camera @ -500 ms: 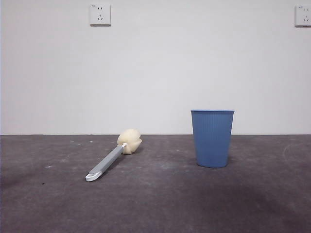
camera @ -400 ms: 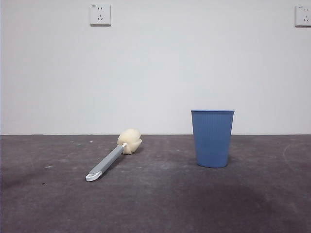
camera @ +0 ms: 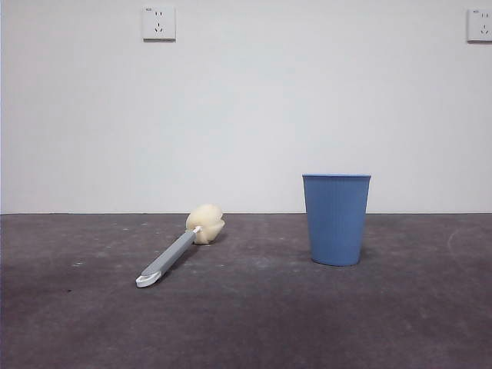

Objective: Pick up the cup brush,pick up the cup,insert the brush into the cup,clean the cup,put the cup brush back,put the cup back to the fixed position on the table

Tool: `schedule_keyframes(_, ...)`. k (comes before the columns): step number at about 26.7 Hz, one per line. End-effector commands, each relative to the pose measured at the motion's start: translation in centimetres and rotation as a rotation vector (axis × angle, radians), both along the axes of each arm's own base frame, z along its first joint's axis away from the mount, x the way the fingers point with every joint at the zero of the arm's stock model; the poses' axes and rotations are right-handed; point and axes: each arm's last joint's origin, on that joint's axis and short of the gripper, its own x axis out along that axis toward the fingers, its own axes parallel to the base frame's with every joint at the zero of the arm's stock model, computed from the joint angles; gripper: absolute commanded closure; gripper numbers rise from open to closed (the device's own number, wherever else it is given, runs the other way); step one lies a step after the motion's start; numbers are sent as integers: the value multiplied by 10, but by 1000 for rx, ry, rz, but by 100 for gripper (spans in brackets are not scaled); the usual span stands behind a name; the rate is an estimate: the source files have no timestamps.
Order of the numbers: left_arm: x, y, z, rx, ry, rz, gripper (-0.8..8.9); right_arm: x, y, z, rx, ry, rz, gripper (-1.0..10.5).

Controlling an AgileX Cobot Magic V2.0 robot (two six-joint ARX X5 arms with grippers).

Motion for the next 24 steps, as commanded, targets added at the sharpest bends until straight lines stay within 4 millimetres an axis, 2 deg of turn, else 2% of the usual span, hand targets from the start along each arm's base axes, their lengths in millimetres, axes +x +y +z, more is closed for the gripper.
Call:
schedule_keyframes(1, -2, 0, 3, 85, 7, -59, 820, 0, 3, 6, -78, 14, 94, 958)
schedule_keyframes(7, -8, -4, -1, 127, 139, -139, 820, -2, 8, 9, -94, 61, 154, 958)
schedule_keyframes(12, -9, -4, -4, 168, 171, -121, 800, -3, 8, 8, -96, 72, 161, 929)
schedule_keyframes(14, -9, -4, -4, 173, 181, -106, 677, -2, 8, 8, -96, 73, 160, 805)
schedule_keyframes(16, -9, -3, -5, 171, 195, -81, 448, -2, 8, 8, -92, 77, 157, 559)
schedule_keyframes(18, -9, -3, -4, 170, 198, -74, 298, -2, 8, 8, -88, 82, 152, 368)
schedule_keyframes(19, -8, -3, -4, 168, 197, -74, 291, -2, 8, 8, -85, 86, 150, 339)
schedule_keyframes(24, -7, -3, -3, 158, 185, -65, 291, -2, 8, 8, -82, 89, 148, 348)
